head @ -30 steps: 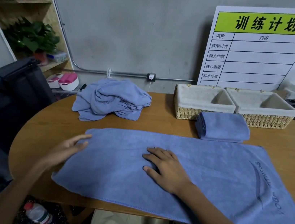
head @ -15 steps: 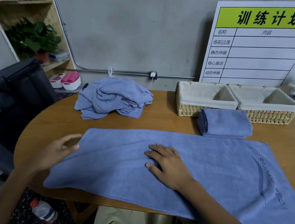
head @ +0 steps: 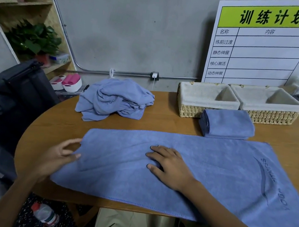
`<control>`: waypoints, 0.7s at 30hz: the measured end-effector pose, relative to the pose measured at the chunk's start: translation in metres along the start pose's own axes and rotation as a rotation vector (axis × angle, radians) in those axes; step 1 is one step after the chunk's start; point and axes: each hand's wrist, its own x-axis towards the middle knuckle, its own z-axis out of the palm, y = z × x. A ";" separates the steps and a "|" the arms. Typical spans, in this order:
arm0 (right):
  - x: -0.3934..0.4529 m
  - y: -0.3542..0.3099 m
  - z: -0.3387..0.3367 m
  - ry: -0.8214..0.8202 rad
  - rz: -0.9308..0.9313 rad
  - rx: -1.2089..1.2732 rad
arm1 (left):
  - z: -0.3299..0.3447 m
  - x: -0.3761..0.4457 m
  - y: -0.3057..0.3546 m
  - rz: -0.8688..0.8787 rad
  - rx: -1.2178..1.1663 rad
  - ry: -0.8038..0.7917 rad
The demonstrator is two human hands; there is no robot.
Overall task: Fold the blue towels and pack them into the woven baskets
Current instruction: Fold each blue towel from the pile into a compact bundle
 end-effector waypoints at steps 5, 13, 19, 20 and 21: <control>0.003 0.004 0.003 -0.003 -0.025 0.017 | -0.012 0.020 -0.006 0.005 0.578 0.163; -0.012 0.047 -0.045 0.200 0.033 0.114 | 0.126 0.063 0.047 0.159 0.869 0.049; -0.119 0.171 -0.096 0.247 0.434 -0.161 | 0.133 0.057 0.032 0.052 1.056 0.019; -0.127 0.184 -0.099 0.215 0.451 -0.182 | 0.132 0.059 0.032 0.043 1.043 0.029; -0.129 0.192 -0.102 0.167 0.458 -0.195 | 0.132 0.059 0.035 0.028 0.998 0.038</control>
